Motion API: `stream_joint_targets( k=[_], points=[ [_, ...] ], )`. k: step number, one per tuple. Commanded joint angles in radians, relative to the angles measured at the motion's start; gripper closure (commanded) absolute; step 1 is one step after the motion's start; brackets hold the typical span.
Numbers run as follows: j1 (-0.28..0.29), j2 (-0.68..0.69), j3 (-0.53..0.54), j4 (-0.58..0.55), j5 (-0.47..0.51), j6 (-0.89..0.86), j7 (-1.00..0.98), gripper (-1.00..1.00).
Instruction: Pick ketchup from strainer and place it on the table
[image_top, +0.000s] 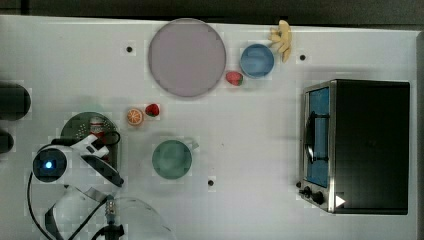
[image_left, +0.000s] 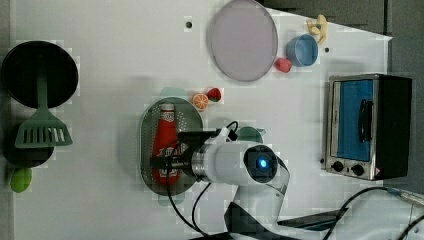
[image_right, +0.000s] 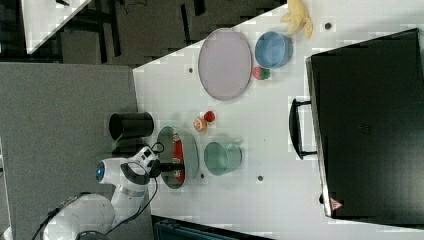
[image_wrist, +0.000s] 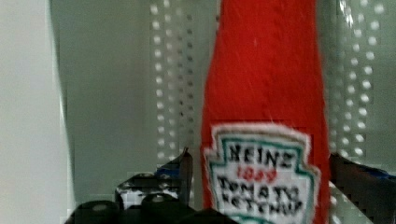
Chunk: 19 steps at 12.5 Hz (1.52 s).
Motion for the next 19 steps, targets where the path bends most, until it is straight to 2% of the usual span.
stream_joint_targets(
  k=[1, 4, 6, 9, 11, 15, 16, 19],
  points=[
    [0.037, 0.015, -0.021, 0.024, -0.030, 0.003, 0.083, -0.91],
    [0.037, 0.006, -0.014, 0.025, -0.033, 0.006, 0.087, -0.21],
    [0.033, -0.018, -0.003, 0.028, -0.032, -0.010, 0.087, -0.19],
    [0.018, -0.129, 0.026, 0.027, -0.011, -0.055, 0.087, -0.19],
    [-0.003, -0.227, 0.074, 0.030, 0.079, -0.149, 0.087, -0.19],
    [-0.032, -0.380, 0.109, 0.093, 0.356, -0.301, 0.084, -0.19],
    [-0.042, -0.402, 0.104, 0.121, 0.389, -0.343, 0.083, -0.19],
    [-0.077, -0.432, 0.067, 0.236, 0.396, -0.502, 0.029, -0.19]
  ],
)
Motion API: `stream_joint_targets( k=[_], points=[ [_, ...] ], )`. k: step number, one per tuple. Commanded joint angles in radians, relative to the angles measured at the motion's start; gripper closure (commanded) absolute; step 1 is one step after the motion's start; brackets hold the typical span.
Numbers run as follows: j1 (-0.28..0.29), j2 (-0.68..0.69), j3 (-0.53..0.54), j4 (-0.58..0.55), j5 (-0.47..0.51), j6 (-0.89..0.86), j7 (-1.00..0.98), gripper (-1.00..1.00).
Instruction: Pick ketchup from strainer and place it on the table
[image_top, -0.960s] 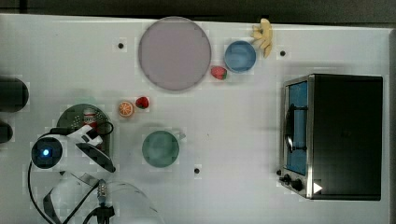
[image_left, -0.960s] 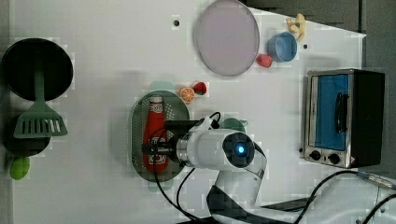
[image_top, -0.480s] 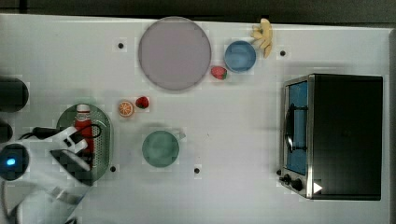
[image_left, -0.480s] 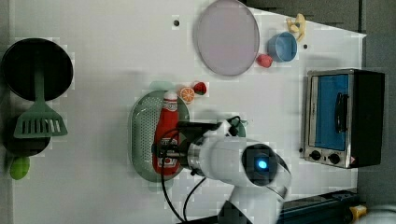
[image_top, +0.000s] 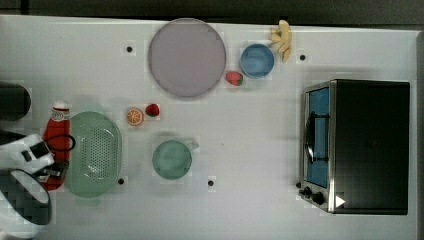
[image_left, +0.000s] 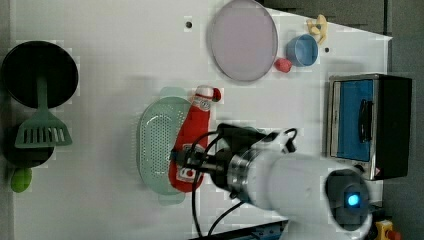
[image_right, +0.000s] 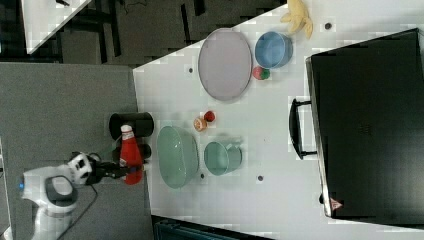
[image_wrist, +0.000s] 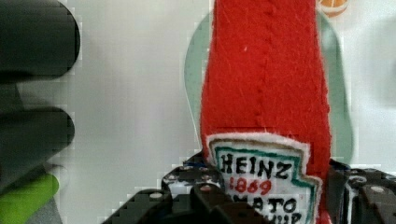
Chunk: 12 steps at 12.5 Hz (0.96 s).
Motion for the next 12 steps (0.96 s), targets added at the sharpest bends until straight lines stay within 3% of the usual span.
stream_joint_targets(
  k=[1, 5, 12],
  points=[
    [-0.090, 0.003, -0.059, 0.101, 0.013, -0.139, -0.064, -0.19],
    [-0.144, -0.001, -0.172, 0.201, 0.010, -0.292, -0.217, -0.19],
    [-0.205, -0.018, -0.451, 0.193, 0.003, -0.290, -0.545, -0.19]
  ],
)
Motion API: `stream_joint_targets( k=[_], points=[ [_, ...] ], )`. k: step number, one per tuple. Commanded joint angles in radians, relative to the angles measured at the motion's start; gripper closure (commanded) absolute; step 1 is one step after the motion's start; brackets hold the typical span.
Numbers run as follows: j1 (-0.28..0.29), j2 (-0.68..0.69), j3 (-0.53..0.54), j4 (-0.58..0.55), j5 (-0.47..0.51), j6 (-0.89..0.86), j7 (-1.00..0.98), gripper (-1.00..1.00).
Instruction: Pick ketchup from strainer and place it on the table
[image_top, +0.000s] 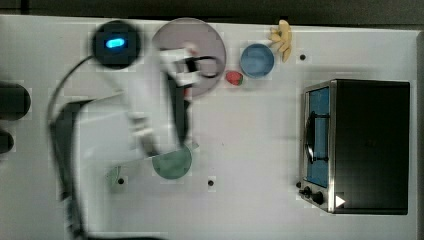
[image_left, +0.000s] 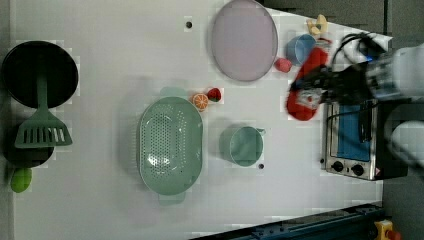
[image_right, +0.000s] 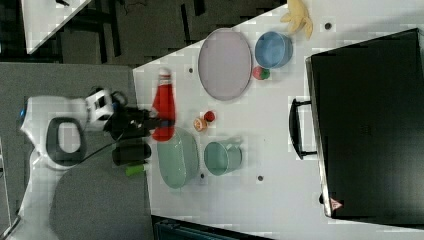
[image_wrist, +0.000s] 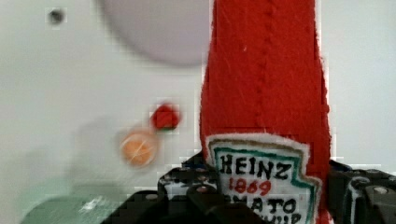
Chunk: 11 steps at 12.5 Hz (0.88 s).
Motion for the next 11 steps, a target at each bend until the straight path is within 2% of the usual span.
stream_joint_targets(
  k=[1, 4, 9, 11],
  points=[
    [-0.034, -0.022, -0.080, 0.002, -0.008, -0.007, -0.229, -0.19],
    [-0.038, -0.022, -0.166, -0.061, -0.008, 0.048, -0.294, -0.19],
    [-0.038, -0.002, -0.211, -0.317, -0.006, 0.379, -0.296, -0.19],
    [-0.038, 0.042, -0.215, -0.385, -0.006, 0.472, -0.296, -0.19]
  ],
)
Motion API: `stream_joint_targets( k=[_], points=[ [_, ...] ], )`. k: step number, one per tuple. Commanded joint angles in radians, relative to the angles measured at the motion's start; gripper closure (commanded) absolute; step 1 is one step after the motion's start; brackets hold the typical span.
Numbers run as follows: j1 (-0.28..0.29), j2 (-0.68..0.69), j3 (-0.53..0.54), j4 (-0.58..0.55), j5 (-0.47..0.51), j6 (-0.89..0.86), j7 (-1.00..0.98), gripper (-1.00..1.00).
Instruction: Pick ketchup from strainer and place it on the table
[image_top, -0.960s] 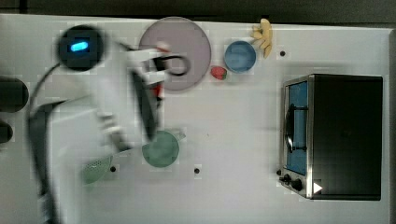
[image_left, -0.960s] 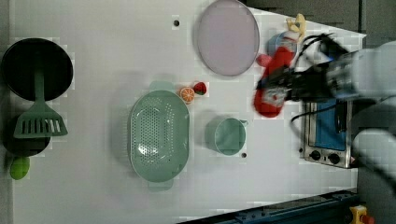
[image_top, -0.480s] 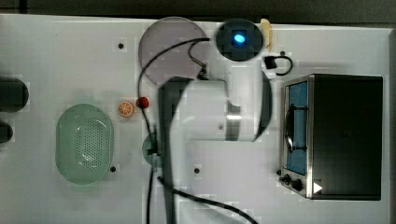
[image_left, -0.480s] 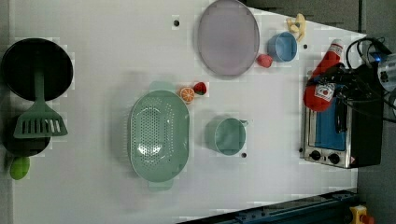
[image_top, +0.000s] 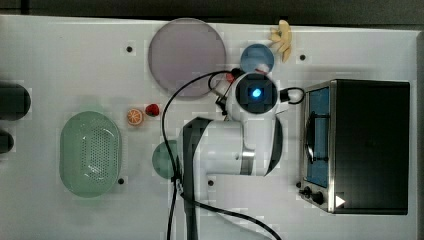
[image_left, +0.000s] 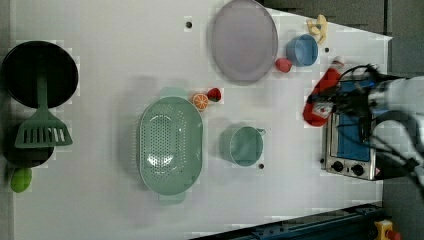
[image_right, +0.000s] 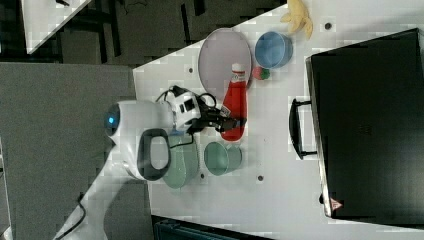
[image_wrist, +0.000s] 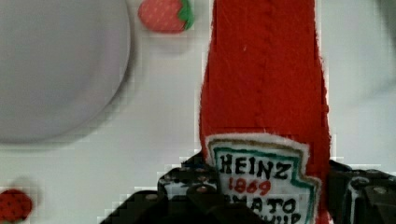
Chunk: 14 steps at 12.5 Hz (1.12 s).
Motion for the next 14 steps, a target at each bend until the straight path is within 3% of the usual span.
stream_joint_targets(
  k=[1, 4, 5, 10, 14],
  points=[
    [0.027, 0.064, 0.014, -0.072, 0.008, 0.096, -0.047, -0.26],
    [0.027, 0.142, 0.010, -0.097, 0.008, 0.203, -0.047, -0.89],
    [0.027, 0.144, 0.012, -0.095, 0.008, 0.207, -0.047, -0.99],
    [0.027, -0.033, 0.025, -0.044, 0.015, 0.165, -0.043, -1.00],
    [0.029, -0.179, 0.031, 0.103, 0.018, -0.150, 0.045, -1.00]
  ],
)
